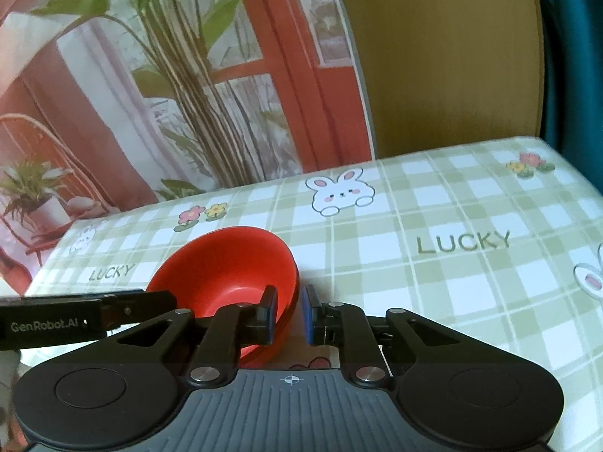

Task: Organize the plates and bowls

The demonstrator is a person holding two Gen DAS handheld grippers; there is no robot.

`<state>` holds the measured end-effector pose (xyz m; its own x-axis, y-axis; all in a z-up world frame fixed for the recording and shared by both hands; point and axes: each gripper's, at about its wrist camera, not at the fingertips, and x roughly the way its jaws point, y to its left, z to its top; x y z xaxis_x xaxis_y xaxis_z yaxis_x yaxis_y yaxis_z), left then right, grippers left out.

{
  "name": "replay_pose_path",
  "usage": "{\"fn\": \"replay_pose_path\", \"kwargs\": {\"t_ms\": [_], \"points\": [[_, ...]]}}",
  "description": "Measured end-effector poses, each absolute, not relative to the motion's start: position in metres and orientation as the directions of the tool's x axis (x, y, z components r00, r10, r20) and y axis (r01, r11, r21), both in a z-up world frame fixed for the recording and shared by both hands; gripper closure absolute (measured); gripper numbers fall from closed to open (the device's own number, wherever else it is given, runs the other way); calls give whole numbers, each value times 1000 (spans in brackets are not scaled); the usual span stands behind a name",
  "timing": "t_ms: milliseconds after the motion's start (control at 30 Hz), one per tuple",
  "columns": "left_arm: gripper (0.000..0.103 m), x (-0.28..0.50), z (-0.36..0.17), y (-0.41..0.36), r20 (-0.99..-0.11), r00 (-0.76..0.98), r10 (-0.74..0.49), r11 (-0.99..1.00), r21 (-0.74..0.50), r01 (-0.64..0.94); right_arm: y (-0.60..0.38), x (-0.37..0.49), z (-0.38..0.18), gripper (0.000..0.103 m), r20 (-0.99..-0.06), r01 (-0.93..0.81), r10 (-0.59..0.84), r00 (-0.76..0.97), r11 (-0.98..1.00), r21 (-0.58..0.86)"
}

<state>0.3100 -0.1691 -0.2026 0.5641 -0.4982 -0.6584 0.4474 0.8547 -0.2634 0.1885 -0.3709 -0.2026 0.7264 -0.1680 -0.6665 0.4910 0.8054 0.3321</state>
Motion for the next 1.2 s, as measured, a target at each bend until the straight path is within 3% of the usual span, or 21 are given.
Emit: {"fn": "replay_pose_path", "kwargs": {"t_ms": [267,333,1200], "points": [[64,317,-214,-174,-667,543,-511,851,-305,427,-373,189,-210,88,-660,500,-136,739,768,401],[69,316,-215,-174,-658,543,-522,846,-318,428,-374,188,-209,88,-656,502,-132,743,758,417],[72,236,-134,-140,-607,692,-391,911,-147,385,-315,157,-138,88,-520,396,-121,846,795,459]]}}
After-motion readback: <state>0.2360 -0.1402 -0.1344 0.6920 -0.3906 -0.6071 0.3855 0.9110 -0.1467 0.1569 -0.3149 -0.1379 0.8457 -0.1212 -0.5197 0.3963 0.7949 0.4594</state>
